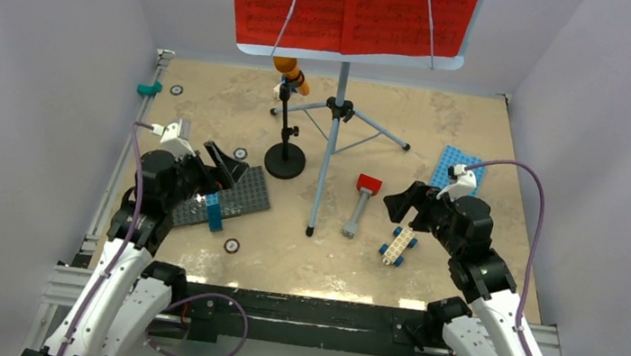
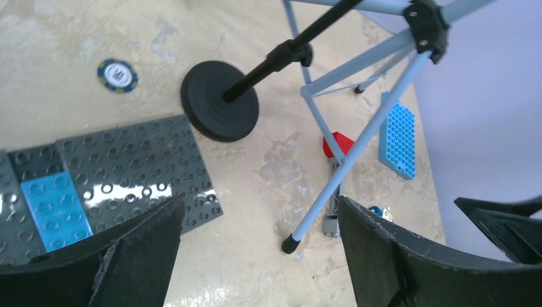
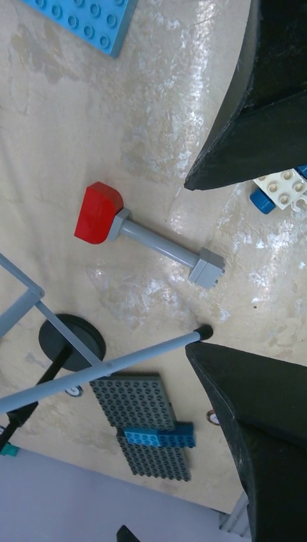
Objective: Pack up the instrument practice props
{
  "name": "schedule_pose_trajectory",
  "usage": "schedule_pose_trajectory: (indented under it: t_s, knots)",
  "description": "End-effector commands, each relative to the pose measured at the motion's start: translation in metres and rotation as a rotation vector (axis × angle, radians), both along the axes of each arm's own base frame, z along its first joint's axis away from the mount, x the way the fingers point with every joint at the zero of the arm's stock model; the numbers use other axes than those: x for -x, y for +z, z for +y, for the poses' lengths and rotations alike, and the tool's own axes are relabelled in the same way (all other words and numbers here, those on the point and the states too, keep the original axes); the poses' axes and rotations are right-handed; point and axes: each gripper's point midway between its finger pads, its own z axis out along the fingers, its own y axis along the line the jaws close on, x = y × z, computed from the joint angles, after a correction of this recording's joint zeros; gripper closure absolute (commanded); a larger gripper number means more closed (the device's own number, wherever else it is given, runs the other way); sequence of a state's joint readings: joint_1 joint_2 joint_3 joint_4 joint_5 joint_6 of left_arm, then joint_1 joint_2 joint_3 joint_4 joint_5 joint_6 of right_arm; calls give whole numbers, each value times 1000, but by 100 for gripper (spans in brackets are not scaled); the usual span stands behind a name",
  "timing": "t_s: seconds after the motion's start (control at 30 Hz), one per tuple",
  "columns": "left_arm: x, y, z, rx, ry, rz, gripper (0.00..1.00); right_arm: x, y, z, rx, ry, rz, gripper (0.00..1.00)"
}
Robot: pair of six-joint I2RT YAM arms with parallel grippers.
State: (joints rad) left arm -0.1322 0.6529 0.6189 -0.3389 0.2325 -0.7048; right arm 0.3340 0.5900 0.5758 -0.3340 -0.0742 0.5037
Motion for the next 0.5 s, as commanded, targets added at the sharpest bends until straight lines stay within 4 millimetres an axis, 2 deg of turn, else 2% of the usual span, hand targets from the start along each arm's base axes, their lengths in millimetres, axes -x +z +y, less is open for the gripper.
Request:
schedule_pose_trajectory:
  t_s: [0.0, 0.13, 0.27, 0.3, 0.47]
  knots:
    - [-2, 39, -21, -44, -122, -268, 4, 3, 25, 18, -15, 122, -91, 7]
    - [-6, 37, -26, -146, -139, -327, 4, 6, 24, 22, -32, 142, -96, 7]
    - [-12, 56, -37, -214, -176, -542, 5, 8, 14, 27, -46, 168, -72, 7]
    - [-17, 65, -38, -237, -173, -610, 5, 8, 10, 29, -49, 174, -61, 8]
    - [-57, 65, -42, -297, -142, -633, 6, 7, 3, 37, -70, 208, -25, 9]
